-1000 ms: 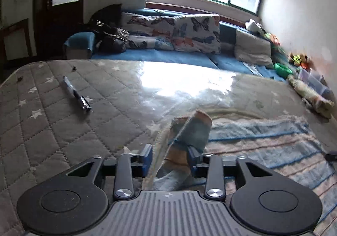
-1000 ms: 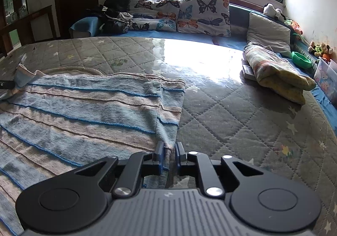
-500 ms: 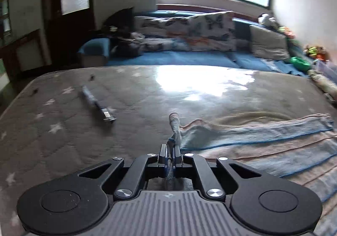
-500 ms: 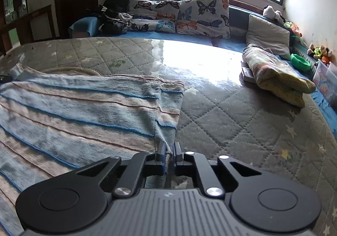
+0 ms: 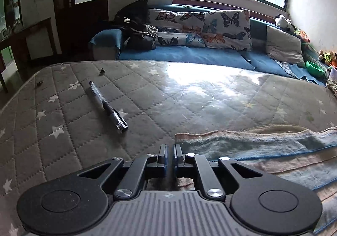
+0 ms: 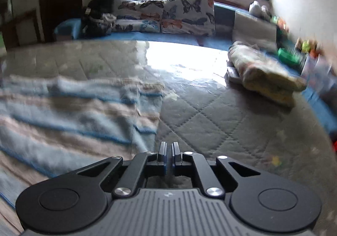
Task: Fold clothes
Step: 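Lift and spread the striped towel flat over the mattress with both grippers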
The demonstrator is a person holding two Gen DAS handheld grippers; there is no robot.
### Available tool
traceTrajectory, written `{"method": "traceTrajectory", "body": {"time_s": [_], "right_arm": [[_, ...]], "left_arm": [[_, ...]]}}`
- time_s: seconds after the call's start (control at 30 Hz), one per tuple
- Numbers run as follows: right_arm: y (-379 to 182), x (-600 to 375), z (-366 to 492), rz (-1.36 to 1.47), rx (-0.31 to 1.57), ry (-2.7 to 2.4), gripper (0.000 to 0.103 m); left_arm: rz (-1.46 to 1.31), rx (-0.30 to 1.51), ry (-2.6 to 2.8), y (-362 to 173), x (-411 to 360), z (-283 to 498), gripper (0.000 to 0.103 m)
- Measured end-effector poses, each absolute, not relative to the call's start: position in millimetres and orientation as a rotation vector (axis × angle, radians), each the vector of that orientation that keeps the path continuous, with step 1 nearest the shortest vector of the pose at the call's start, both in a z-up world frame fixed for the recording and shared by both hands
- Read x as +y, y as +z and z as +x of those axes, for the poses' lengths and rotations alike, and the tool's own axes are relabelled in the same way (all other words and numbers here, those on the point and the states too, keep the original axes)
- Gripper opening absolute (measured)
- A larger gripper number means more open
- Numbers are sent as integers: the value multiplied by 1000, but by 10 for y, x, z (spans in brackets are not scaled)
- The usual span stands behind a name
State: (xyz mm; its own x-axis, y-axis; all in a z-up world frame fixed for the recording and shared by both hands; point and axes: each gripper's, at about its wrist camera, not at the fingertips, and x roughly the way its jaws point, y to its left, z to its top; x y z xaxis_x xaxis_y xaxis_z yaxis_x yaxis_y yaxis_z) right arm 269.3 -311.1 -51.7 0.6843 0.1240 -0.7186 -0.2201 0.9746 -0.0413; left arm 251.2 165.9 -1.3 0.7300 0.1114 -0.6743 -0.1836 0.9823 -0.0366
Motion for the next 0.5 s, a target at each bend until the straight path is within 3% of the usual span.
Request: {"method": "traceTrajectory", "body": {"time_s": [0.17, 0.23, 0.27, 0.4, 0.5], "right_arm": [[-458, -3078, 2966, -71, 778, 262, 10], [-485, -3035, 3107, -57, 796, 288, 29], [-504, -3006, 3159, -57, 801, 287, 31], [-586, -2891, 3325, -84, 806, 284, 31], [-583, -2818, 3350, -121, 798, 292, 9]], "left_arm": [[-135, 716, 163, 40, 1685, 2495, 9], [-165, 711, 165, 59, 1713, 2507, 11], [-177, 709, 165, 66, 1724, 2514, 11], [-176, 735, 145, 32, 1716, 2583, 11], [-126, 740, 125, -16, 1657, 2627, 10]]}}
